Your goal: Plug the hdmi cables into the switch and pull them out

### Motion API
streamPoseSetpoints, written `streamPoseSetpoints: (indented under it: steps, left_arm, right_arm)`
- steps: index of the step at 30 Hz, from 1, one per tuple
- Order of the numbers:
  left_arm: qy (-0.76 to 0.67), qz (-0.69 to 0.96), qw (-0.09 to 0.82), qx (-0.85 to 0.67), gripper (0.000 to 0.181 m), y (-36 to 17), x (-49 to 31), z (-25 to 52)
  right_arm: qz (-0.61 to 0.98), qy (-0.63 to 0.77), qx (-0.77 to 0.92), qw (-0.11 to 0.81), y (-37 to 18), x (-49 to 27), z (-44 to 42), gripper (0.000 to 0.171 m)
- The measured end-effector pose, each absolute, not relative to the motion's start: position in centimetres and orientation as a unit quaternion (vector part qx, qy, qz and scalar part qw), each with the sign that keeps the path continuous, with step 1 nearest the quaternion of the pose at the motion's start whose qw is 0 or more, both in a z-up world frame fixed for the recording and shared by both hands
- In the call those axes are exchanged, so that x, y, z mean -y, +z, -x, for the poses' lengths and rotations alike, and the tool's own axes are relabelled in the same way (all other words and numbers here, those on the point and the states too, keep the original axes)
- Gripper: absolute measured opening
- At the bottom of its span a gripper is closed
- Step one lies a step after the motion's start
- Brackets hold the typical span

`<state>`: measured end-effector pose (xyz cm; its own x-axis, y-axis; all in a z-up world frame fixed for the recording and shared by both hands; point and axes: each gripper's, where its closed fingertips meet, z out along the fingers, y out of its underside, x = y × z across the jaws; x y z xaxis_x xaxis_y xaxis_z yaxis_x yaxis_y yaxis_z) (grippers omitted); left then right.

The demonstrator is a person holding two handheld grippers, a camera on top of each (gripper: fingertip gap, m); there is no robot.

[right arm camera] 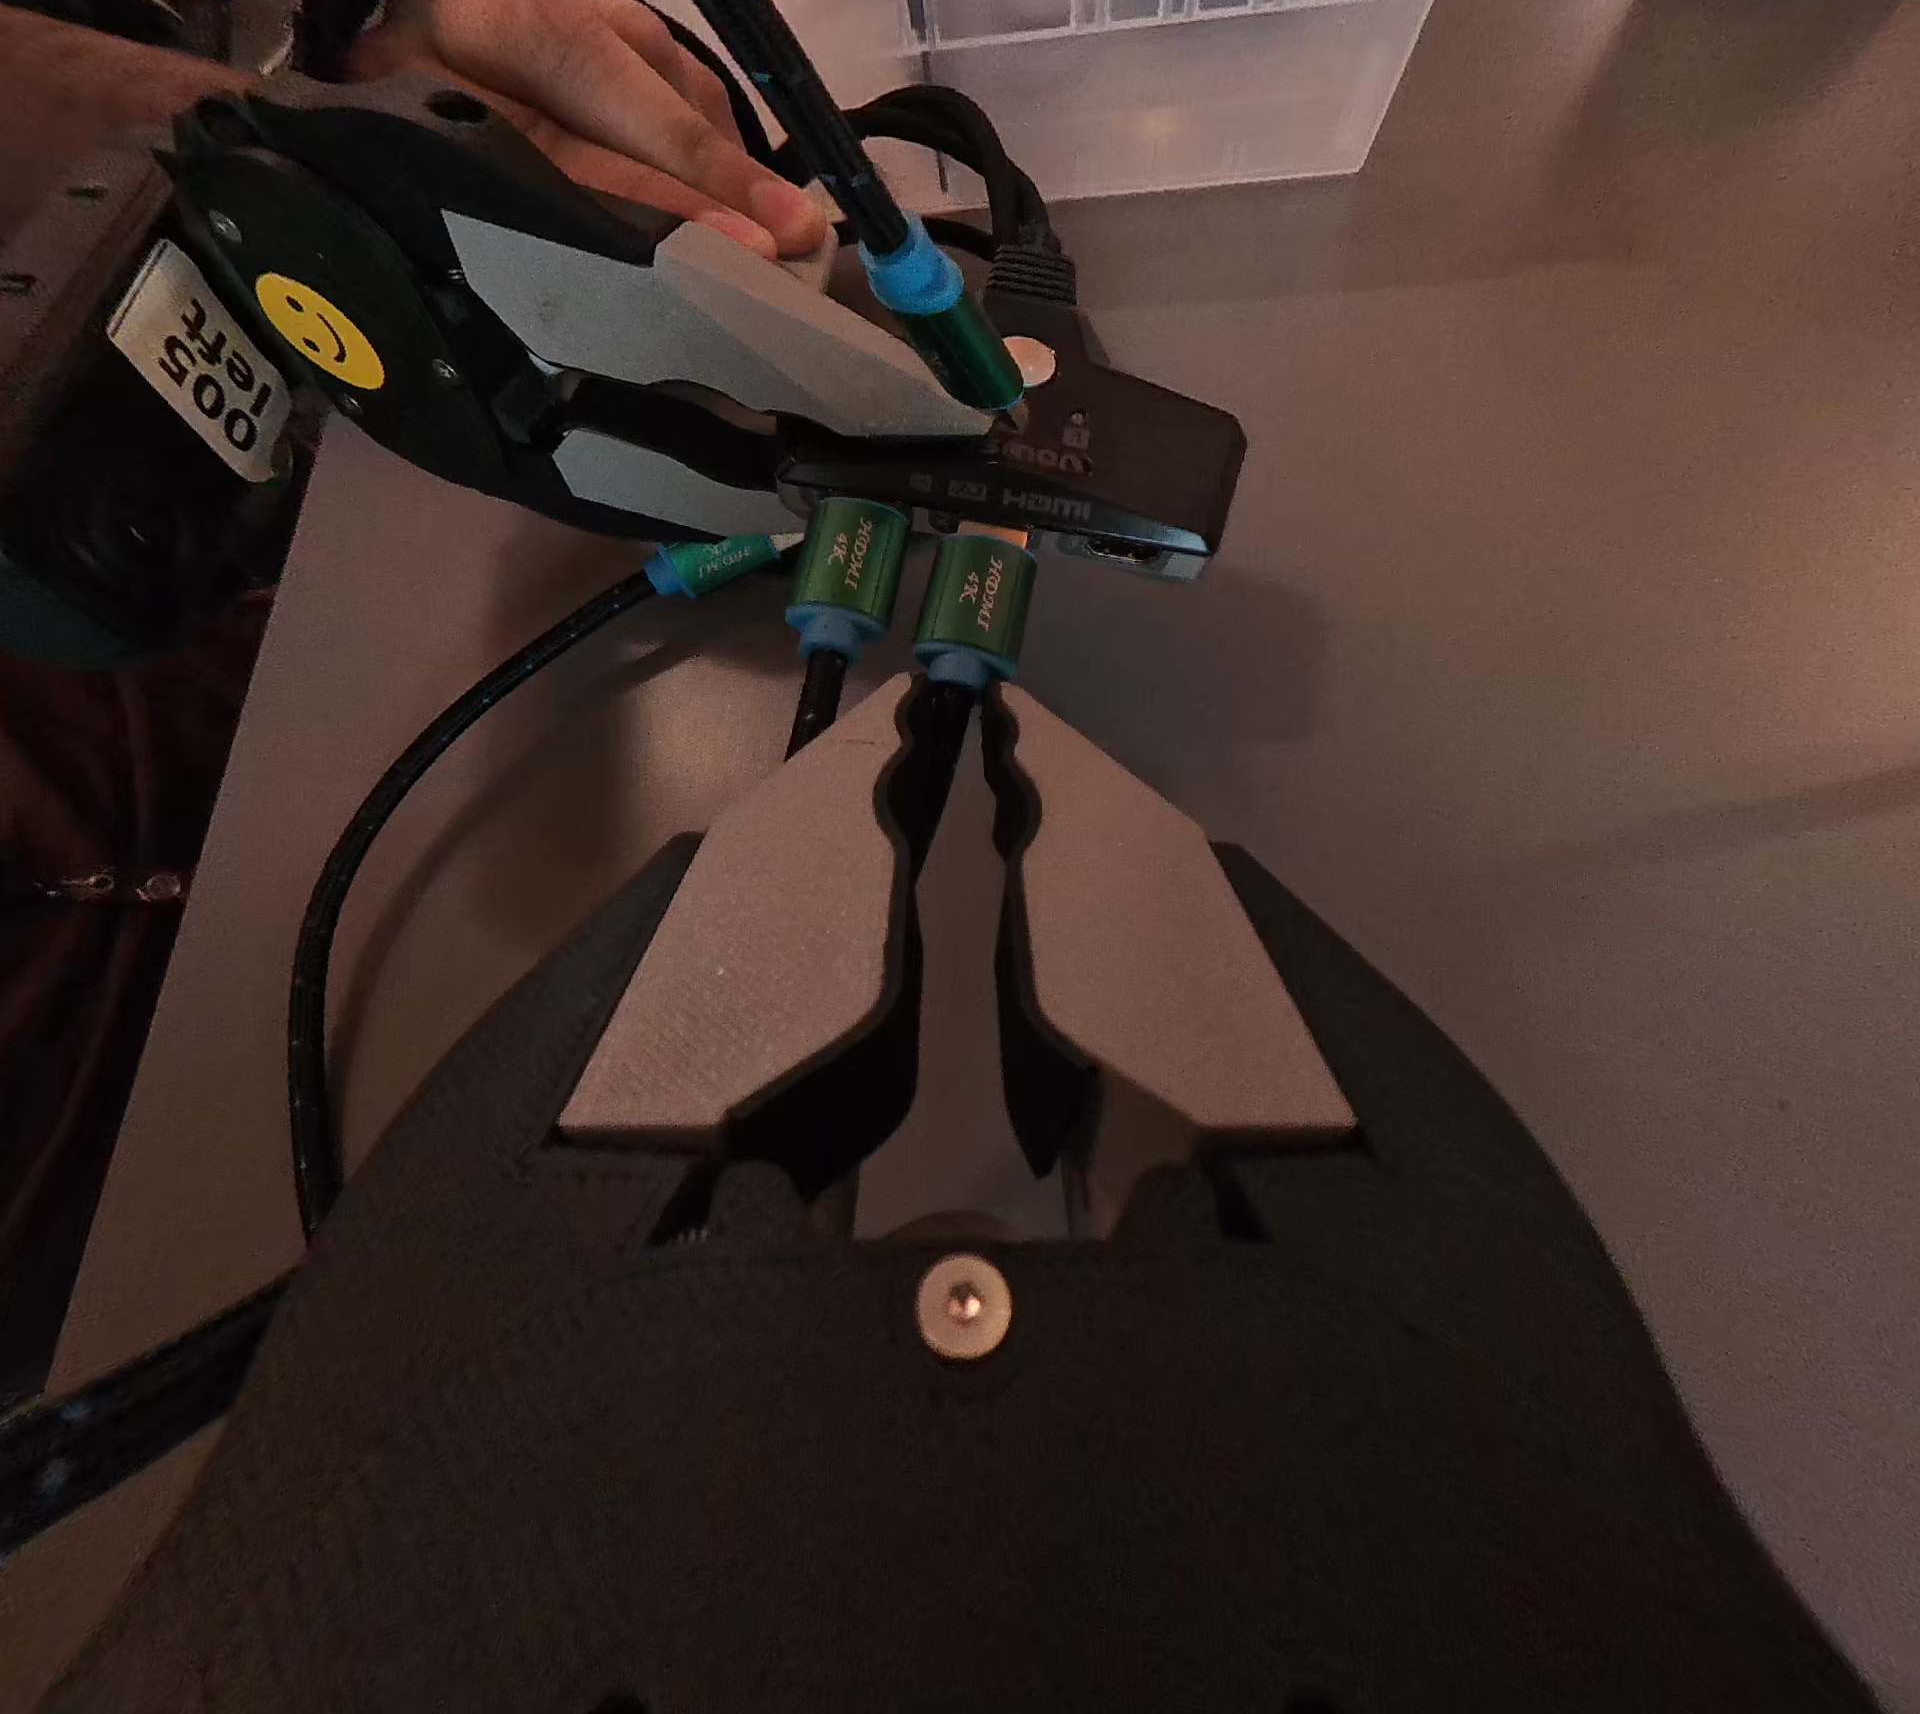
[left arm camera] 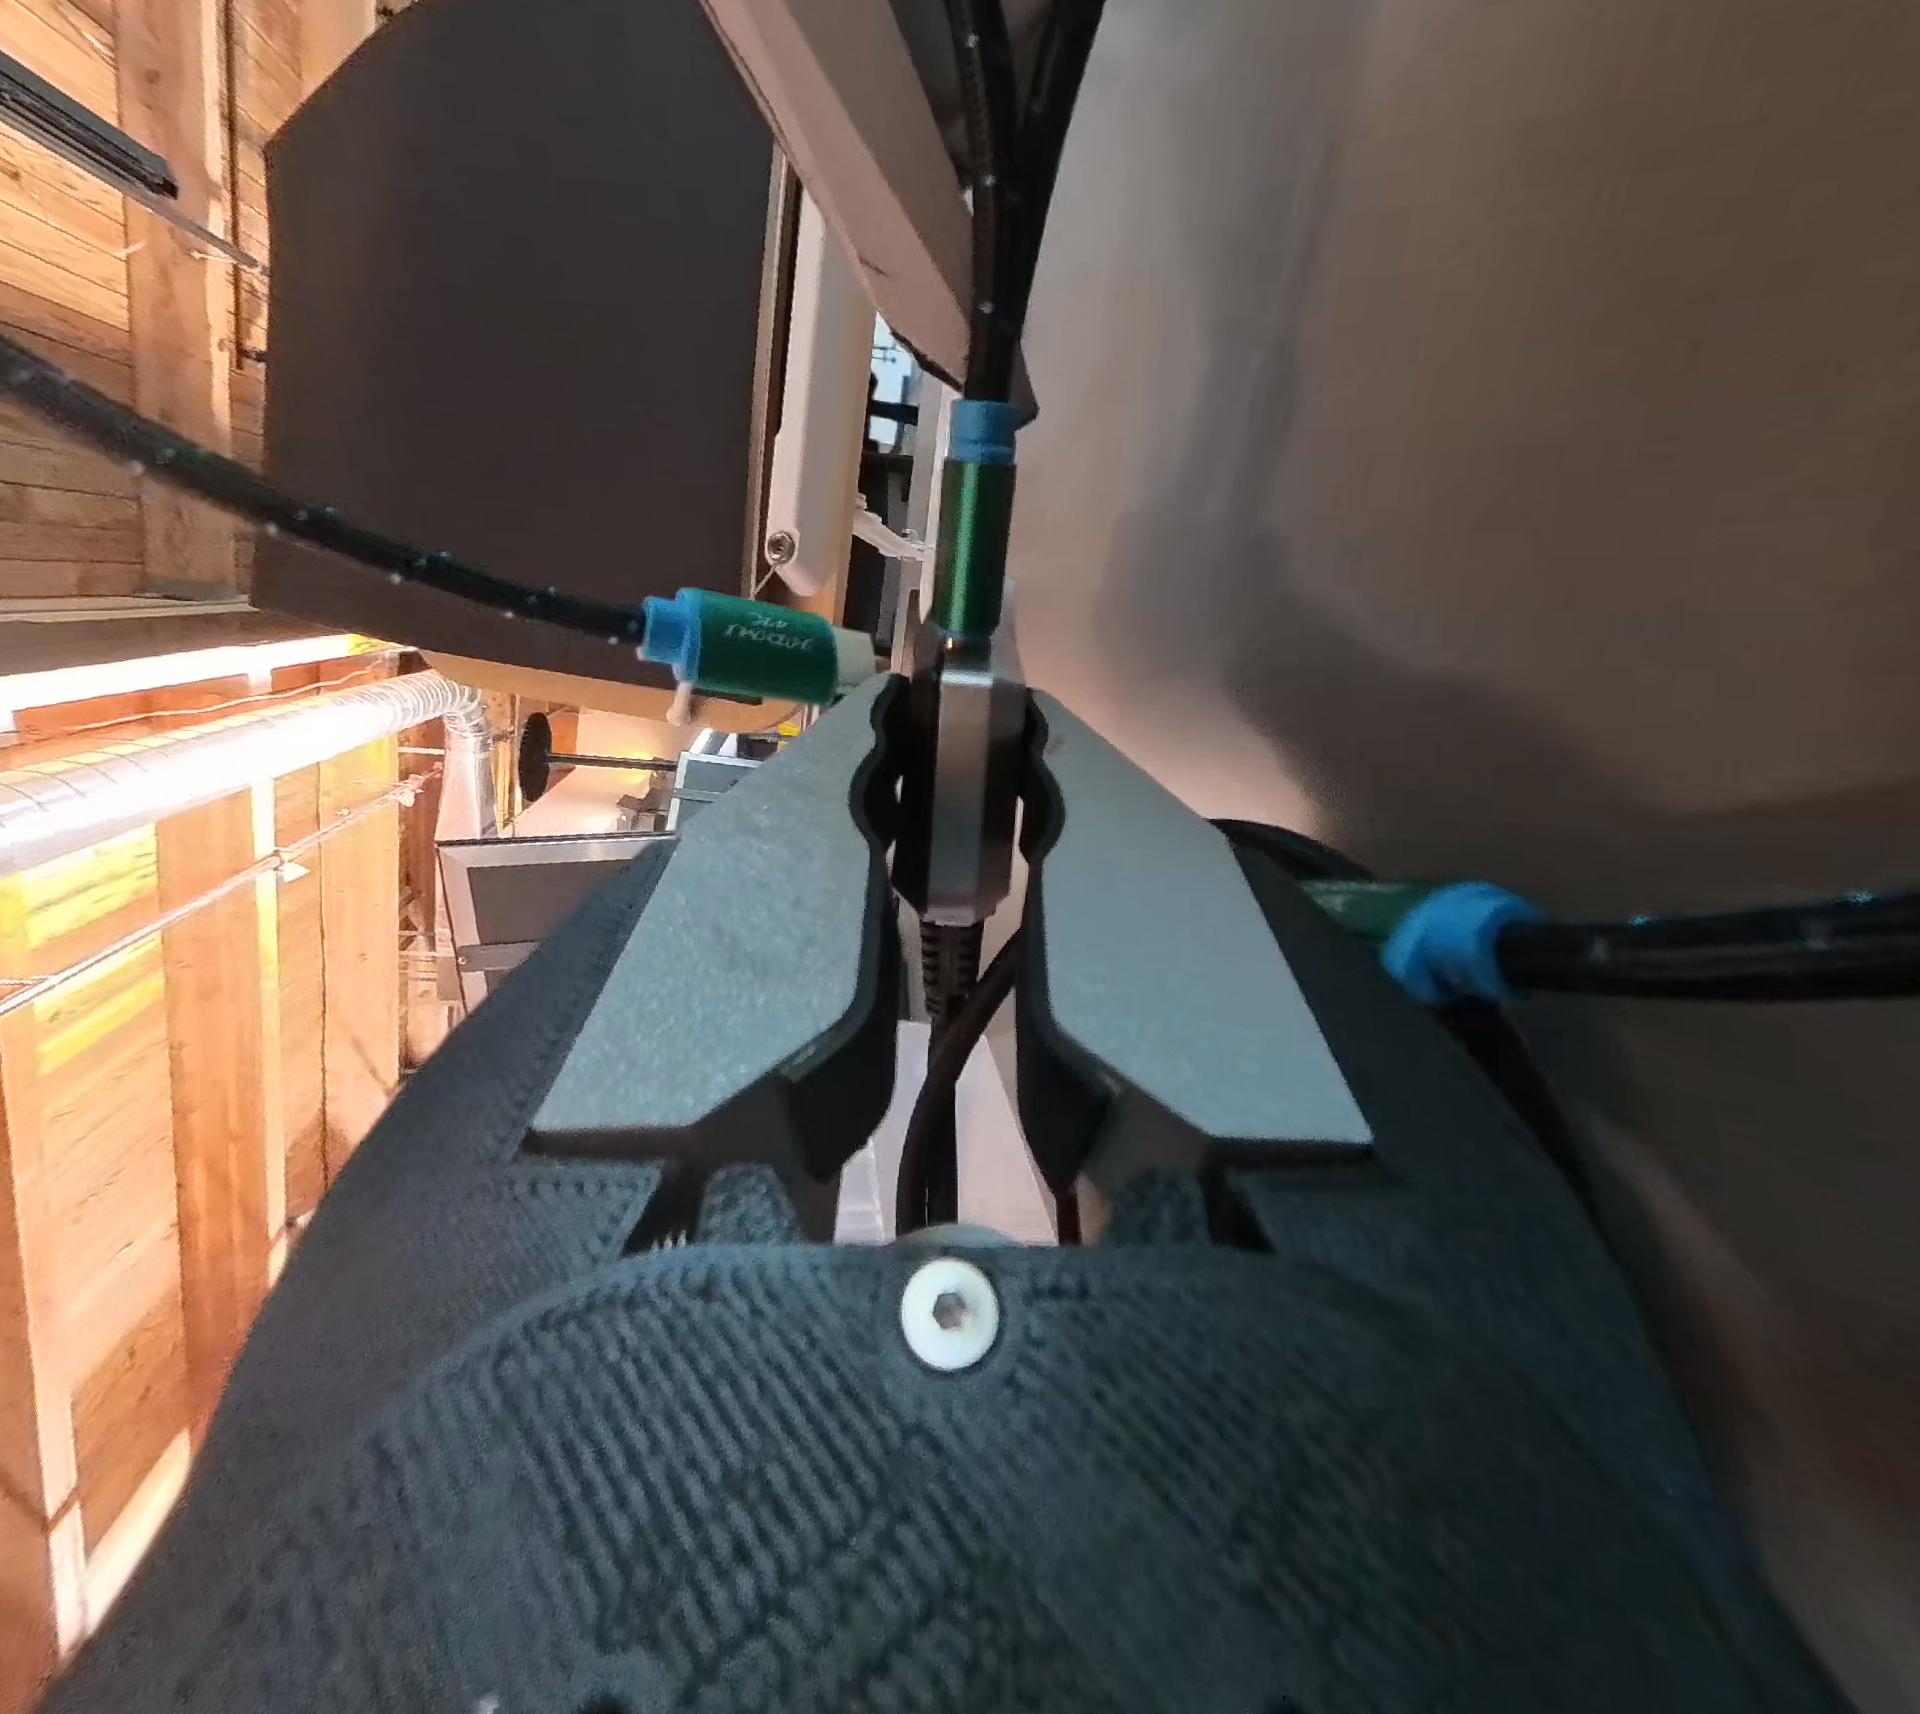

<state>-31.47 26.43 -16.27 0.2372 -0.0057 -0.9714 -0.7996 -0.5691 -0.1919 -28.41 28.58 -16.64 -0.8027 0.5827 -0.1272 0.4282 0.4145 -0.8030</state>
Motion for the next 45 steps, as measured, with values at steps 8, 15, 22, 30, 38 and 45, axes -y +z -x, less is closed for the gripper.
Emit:
streamPoseSetpoints:
  steps: [8,15,22,30,38,45]
  left_arm:
    - [0.587,0.661,0.368,-0.288,0.017,-14.5,-26.3,32.5]
    - [0.646,0.605,0.344,-0.313,0.017,-13.6,-26.4,32.0]
    - [0.672,0.558,0.363,-0.324,0.017,-11.9,-26.2,30.5]
    - [0.685,0.516,0.369,-0.359,0.017,-11.5,-26.7,28.5]
    - [0.689,0.542,0.350,-0.331,0.023,-12.2,-26.9,29.6]
    - [0.588,0.670,0.415,-0.184,0.046,-12.4,-24.2,29.3]
  right_arm:
    - [0.316,0.494,0.806,0.075,-14.8,-28.8,29.4,0.016]
    - [0.331,0.463,0.805,0.164,-13.7,-31.7,29.3,0.040]
    - [0.335,0.587,0.737,0.011,-11.0,-30.6,27.4,0.023]
    - [0.336,0.595,0.722,-0.111,-12.1,-27.3,26.2,0.014]
    - [0.359,0.603,0.704,-0.105,-12.9,-27.6,27.1,0.012]
    - [0.358,0.625,0.689,-0.072,-12.0,-28.8,27.4,0.012]
